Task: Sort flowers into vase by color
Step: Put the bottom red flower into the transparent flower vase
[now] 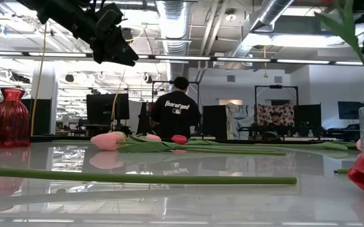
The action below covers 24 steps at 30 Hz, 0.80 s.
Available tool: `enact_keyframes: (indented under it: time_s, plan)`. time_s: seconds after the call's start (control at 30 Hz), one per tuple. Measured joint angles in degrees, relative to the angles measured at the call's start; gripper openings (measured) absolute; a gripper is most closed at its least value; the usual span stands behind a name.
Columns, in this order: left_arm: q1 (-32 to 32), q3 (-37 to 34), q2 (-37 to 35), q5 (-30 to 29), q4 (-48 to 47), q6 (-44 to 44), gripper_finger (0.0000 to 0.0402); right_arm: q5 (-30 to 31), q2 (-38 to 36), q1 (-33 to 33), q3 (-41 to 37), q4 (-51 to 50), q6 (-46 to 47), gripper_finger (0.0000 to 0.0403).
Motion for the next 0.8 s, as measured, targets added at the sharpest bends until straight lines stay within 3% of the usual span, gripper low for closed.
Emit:
enact_keyframes:
  time_s: [0.2, 0.43, 0.63, 0.8]
  plan:
    - [0.01, 0.0, 0.0, 1.58, -0.25, 0.0, 0.0197, -10.24, 0.09, 0.0, 0.0, -0.52, 11.89, 0.0254]
    - [-0.01, 0.0, 0.0, 6.92, 2.03, -0.45, 0.0197, -28.3, 4.01, 0.52, 0.0, -0.35, 25.26, 0.0254]
    - [-0.01, 0.0, 0.0, 11.3, 4.75, -0.38, 0.0197, -29.66, 11.01, 3.02, 0.0, 6.71, 27.16, 0.0254]
    - [-0.49, 0.0, 1.01, 15.23, 4.44, 0.04, 0.0197, -29.64, 21.03, 7.27, 0.0, 16.51, 30.11, 0.0254]
